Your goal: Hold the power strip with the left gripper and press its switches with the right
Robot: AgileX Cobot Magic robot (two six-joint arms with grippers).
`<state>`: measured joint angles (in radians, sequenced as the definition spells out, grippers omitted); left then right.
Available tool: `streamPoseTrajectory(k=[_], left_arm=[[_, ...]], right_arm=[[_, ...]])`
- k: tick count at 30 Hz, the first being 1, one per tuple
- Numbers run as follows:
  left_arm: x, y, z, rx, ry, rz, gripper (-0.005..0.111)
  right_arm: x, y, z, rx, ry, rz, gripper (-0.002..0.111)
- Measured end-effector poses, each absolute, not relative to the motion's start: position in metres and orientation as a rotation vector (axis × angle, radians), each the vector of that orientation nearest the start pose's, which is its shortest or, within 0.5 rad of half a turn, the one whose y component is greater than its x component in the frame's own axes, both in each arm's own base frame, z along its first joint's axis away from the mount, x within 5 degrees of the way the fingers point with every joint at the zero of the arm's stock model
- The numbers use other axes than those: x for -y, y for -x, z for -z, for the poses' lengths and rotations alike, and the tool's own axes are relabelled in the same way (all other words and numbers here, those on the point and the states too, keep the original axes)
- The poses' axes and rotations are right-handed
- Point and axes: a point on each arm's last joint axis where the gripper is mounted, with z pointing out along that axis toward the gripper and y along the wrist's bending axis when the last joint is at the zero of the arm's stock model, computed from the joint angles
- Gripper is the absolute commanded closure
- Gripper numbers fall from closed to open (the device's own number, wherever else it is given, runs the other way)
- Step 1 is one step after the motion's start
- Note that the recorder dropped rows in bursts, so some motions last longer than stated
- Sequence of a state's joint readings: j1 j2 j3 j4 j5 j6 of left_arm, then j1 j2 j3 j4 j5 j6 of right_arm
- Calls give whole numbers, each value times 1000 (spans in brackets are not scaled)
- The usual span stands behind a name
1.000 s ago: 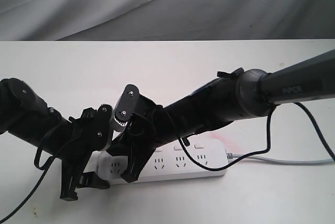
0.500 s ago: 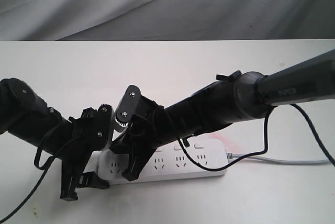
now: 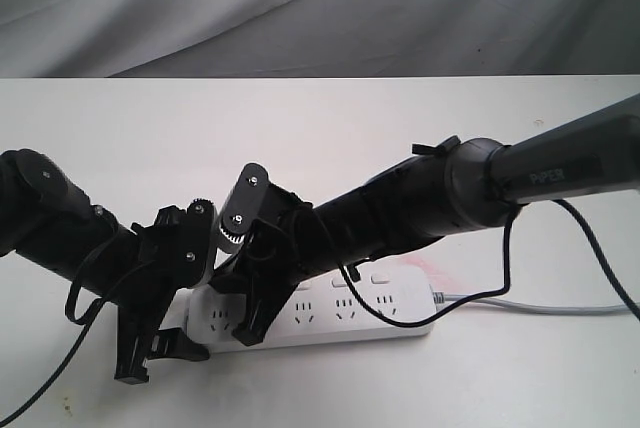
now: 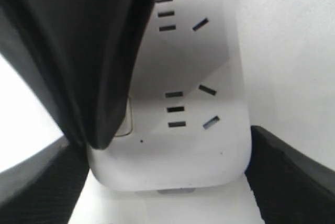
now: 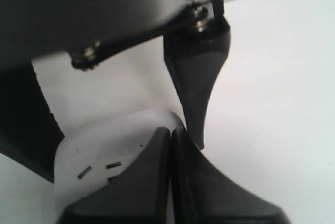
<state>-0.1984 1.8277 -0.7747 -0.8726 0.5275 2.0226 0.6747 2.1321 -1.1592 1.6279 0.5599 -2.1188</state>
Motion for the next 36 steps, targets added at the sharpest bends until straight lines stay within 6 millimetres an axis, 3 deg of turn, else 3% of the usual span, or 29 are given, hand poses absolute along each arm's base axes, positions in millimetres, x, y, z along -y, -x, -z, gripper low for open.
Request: streamPoseTrajectory(k=[9, 20, 36], left_arm=[[92, -278, -111, -2021, -1821, 311, 52], [92, -278, -111, -2023, -1818, 309, 52], [92, -278, -111, -2032, -1808, 312, 52]], right_arm=[[-295, -290, -100, -1879, 1492, -790, 108], [-294, -291, -106, -1981, 1609, -764, 108], [-296, -295, -106, -1996, 1566, -759, 108]])
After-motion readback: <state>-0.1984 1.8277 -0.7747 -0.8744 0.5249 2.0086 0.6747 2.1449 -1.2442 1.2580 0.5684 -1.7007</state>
